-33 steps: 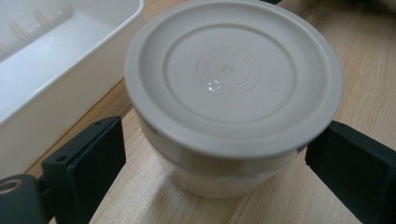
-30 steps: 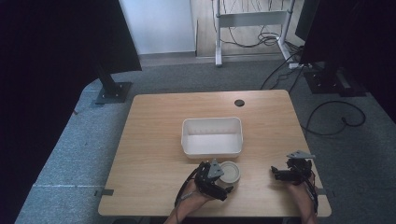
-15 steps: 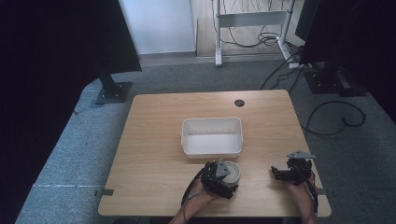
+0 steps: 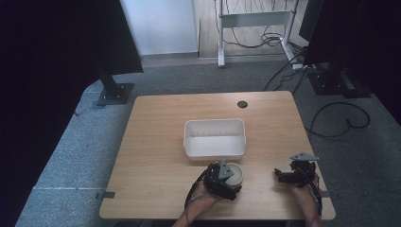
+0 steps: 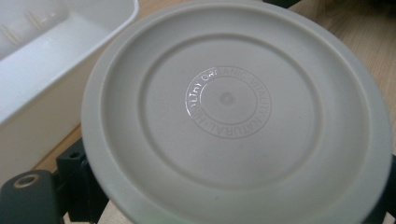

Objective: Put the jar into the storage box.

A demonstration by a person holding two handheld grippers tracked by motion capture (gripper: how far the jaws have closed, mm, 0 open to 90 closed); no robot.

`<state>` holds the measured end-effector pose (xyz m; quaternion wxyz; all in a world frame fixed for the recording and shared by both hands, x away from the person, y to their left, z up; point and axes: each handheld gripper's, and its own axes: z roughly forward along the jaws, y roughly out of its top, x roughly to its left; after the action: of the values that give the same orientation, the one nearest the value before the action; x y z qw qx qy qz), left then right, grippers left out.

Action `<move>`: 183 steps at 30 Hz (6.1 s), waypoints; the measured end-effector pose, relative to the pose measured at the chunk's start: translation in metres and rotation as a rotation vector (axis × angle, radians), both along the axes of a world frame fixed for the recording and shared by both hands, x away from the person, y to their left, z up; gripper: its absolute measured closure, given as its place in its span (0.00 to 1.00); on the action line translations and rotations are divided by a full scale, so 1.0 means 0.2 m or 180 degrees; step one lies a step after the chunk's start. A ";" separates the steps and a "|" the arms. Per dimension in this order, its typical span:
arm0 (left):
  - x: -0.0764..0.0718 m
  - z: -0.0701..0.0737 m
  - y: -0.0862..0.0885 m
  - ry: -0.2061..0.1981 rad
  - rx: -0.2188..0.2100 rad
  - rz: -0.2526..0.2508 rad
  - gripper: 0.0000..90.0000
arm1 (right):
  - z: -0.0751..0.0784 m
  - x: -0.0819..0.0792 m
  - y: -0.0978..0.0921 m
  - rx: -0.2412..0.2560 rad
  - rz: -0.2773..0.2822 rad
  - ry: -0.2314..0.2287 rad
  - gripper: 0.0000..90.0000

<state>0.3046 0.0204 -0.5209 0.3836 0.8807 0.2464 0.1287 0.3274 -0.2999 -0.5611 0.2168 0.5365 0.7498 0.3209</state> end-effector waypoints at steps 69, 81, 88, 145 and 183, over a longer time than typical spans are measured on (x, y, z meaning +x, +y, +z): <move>0.36 0.27 0.10 -0.0158 0.0001 0.0404 0.11 | 0.00 0.00 0.00 0.0001 0.0008 0.0000 0.01; 0.44 0.27 0.08 -0.0165 -0.0034 0.0481 0.11 | 0.00 0.00 0.00 -0.0001 0.0014 -0.0001 0.01; 0.47 0.27 0.07 -0.0165 -0.0024 0.0519 0.11 | 0.00 0.00 0.00 -0.0001 0.0017 -0.0002 0.01; 0.62 0.06 0.01 -0.0030 -0.0162 0.0781 0.05 | 0.00 0.01 0.00 -0.0003 0.0034 -0.0002 0.01; 0.49 0.21 0.10 -0.0261 -0.0264 0.0649 0.06 | 0.00 0.01 0.00 -0.0004 0.0035 -0.0005 0.01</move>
<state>0.4018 0.0407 -0.4779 0.4143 0.8284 0.3239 0.1927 0.3286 -0.3001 -0.5611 0.2160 0.5320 0.7528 0.3220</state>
